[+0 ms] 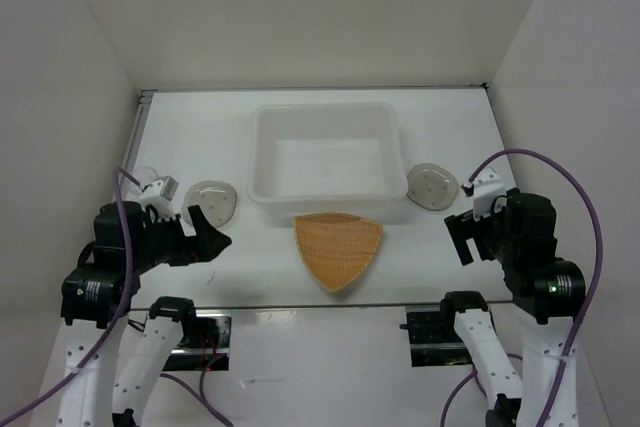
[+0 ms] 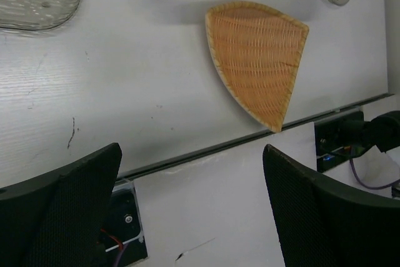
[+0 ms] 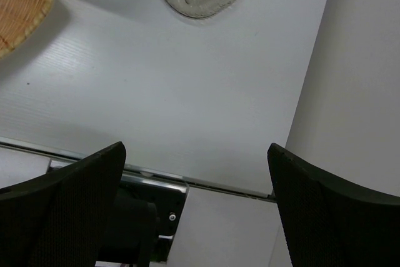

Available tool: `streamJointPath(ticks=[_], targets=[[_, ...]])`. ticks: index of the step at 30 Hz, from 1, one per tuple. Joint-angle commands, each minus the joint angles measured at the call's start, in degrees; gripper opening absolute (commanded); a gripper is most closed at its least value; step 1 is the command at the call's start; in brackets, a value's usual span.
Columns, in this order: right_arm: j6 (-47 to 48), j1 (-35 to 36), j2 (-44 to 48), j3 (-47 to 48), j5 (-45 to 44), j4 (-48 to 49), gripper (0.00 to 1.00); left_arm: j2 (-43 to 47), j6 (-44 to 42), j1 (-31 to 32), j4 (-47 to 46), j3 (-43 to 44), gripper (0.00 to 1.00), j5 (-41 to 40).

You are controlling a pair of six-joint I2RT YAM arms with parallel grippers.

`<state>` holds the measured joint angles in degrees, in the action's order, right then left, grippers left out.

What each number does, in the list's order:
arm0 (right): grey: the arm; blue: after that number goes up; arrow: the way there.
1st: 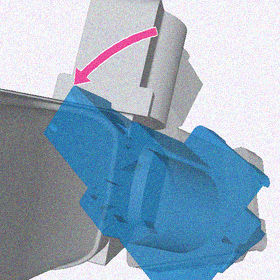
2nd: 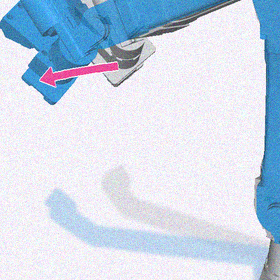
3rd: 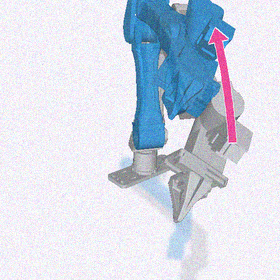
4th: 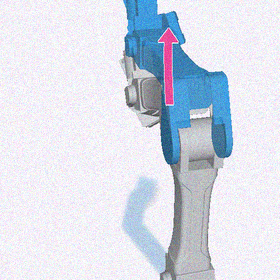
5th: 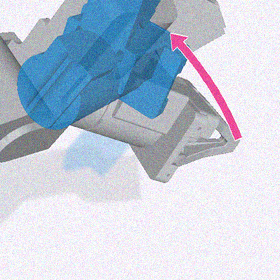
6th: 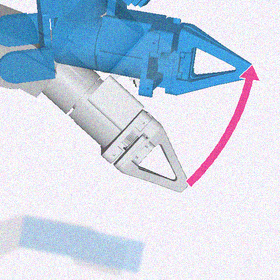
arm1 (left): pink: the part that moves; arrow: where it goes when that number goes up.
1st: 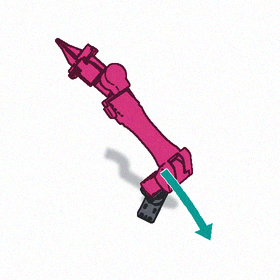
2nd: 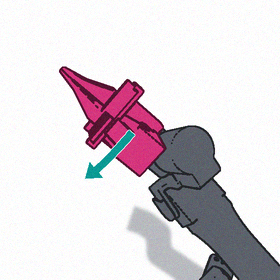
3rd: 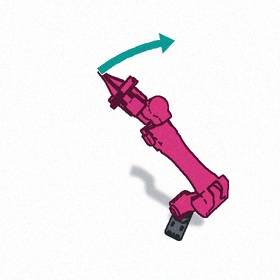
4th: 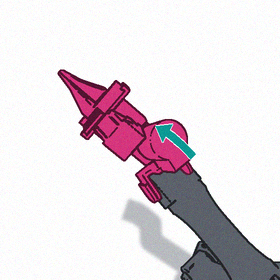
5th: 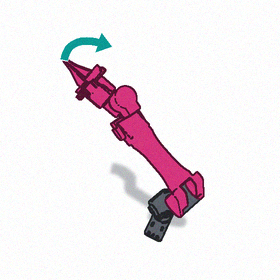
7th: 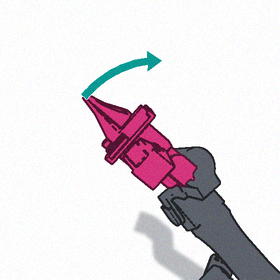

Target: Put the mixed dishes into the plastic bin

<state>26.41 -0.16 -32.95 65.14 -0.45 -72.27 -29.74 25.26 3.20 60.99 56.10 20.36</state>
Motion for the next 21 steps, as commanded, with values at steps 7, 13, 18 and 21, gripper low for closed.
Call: streamJointPath(ticks=[7,13,18,21], targets=[[1.10,-0.36,-0.89,-2.21,1.58,1.78,0.99,-10.85,-1.63,6.64,2.90,4.45,1.00,-9.61],[0.57,-0.36,-0.36,-2.74,2.82,1.78,0.99,-13.59,5.68,6.64,-6.31,5.08,1.00,-11.66],[0.57,-0.36,0.17,-3.27,2.82,1.78,0.99,-21.22,4.72,8.83,-14.49,7.78,1.00,-5.68],[0.57,-0.36,0.17,-3.79,2.82,2.39,0.99,-25.44,4.72,14.36,-16.51,11.39,1.00,-6.82]])
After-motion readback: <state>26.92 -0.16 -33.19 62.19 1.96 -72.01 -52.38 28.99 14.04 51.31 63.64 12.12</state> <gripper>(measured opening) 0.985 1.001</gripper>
